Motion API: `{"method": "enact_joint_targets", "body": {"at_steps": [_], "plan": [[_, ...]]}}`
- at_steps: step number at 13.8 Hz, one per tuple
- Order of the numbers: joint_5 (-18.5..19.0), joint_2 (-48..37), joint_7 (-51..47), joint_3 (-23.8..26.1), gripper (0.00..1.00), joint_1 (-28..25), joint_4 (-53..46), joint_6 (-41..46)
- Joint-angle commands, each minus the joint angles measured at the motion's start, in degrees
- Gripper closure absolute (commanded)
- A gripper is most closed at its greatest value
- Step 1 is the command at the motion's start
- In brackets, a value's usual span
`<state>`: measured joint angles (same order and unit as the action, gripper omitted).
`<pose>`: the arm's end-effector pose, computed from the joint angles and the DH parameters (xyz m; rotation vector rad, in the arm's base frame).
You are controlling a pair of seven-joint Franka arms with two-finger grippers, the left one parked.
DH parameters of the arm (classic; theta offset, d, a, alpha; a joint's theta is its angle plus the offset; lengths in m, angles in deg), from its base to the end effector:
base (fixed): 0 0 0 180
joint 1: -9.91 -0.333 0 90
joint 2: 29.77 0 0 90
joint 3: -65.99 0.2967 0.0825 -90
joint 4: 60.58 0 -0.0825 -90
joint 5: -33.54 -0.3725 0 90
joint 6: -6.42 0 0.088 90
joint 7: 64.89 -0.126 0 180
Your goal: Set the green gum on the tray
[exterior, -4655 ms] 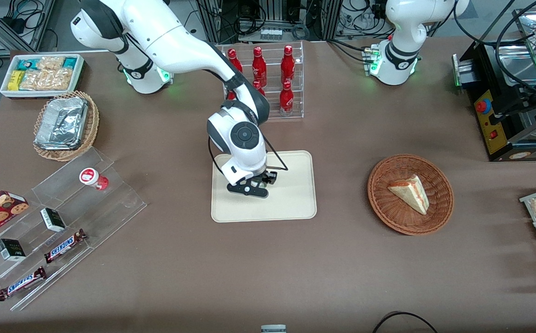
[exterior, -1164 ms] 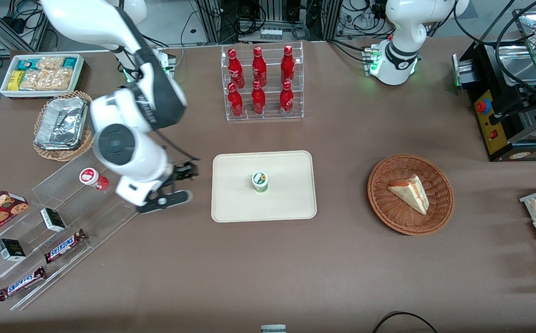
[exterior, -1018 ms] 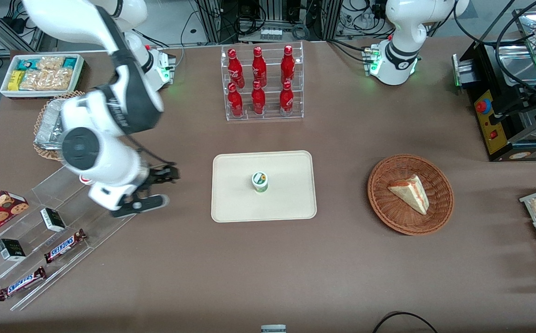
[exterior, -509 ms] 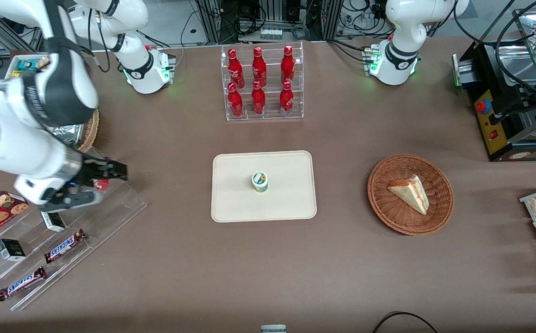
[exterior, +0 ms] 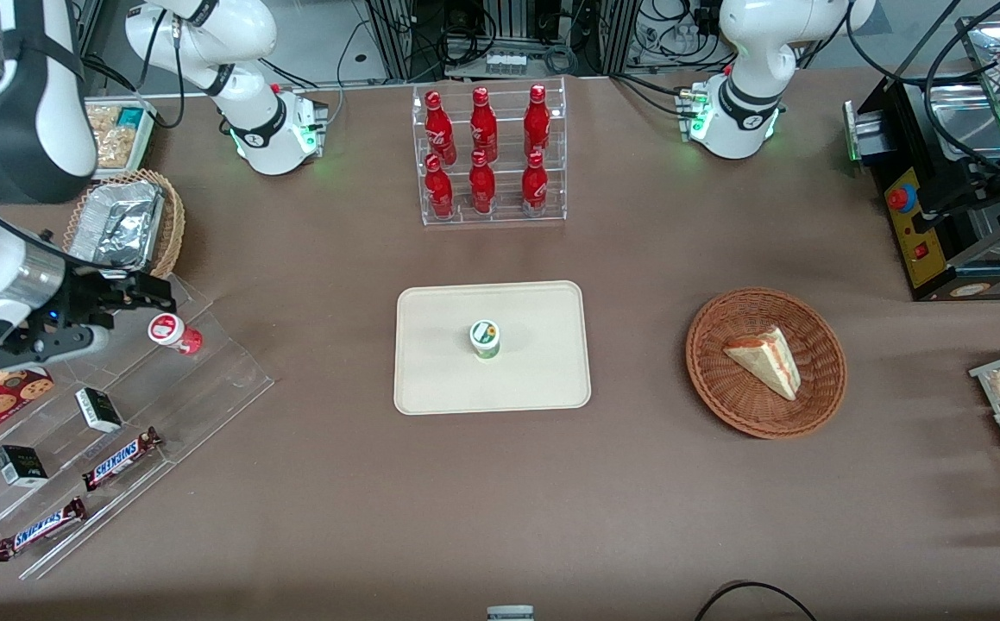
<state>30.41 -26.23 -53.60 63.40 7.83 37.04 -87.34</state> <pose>0.5532 0.0021 0.4968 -3.0588 -0.2775 0.1893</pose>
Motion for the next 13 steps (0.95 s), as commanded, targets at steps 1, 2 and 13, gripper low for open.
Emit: {"method": "enact_joint_targets", "body": {"at_steps": [1,2,13], "plan": [[2.6,-3.4,0.5,0.3,0.00,0.5,1.4,3.0],[2.8,-4.2,0.1,0.2,0.00,0.6,1.2,4.4],[2.8,-7.3,-7.2,-1.3,0.00,1.6,-0.1,11.8]]}}
